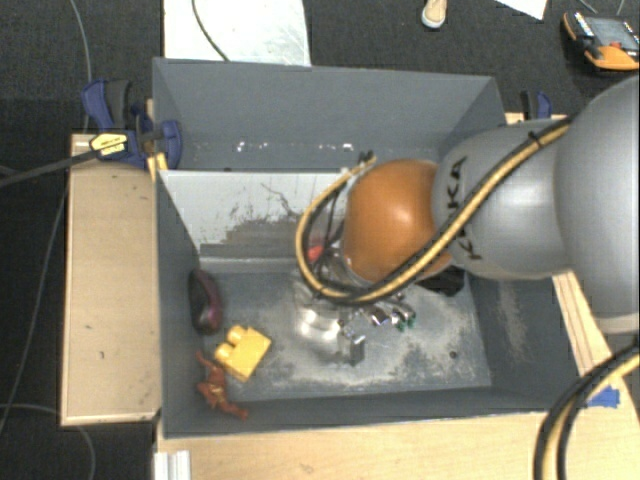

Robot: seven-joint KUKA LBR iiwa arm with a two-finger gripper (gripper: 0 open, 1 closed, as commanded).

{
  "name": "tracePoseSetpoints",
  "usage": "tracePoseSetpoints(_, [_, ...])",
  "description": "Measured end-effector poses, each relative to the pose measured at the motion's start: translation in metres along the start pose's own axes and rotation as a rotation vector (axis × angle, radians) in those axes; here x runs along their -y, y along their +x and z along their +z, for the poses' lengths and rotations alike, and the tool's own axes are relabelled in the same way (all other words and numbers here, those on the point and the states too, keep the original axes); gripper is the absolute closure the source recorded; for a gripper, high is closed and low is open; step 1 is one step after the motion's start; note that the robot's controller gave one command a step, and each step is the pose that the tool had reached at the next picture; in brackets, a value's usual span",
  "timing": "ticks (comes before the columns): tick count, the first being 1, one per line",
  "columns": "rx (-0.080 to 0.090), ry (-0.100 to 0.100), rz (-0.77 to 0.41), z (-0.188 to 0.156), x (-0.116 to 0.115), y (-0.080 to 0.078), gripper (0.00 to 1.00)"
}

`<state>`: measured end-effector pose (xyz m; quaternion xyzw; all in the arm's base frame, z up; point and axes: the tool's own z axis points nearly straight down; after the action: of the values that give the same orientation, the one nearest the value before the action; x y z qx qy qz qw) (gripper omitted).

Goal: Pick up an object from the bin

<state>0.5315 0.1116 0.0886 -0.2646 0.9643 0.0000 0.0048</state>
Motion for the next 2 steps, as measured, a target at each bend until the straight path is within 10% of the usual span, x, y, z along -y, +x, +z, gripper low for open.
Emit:
tracePoseSetpoints(1, [0.000, 0.000, 0.124, -0.052, 0.008, -0.014, 0.00])
tracePoseSetpoints(2, [0.011, -0.001, 0.093, -0.012, 0.025, 0.003, 0.00])
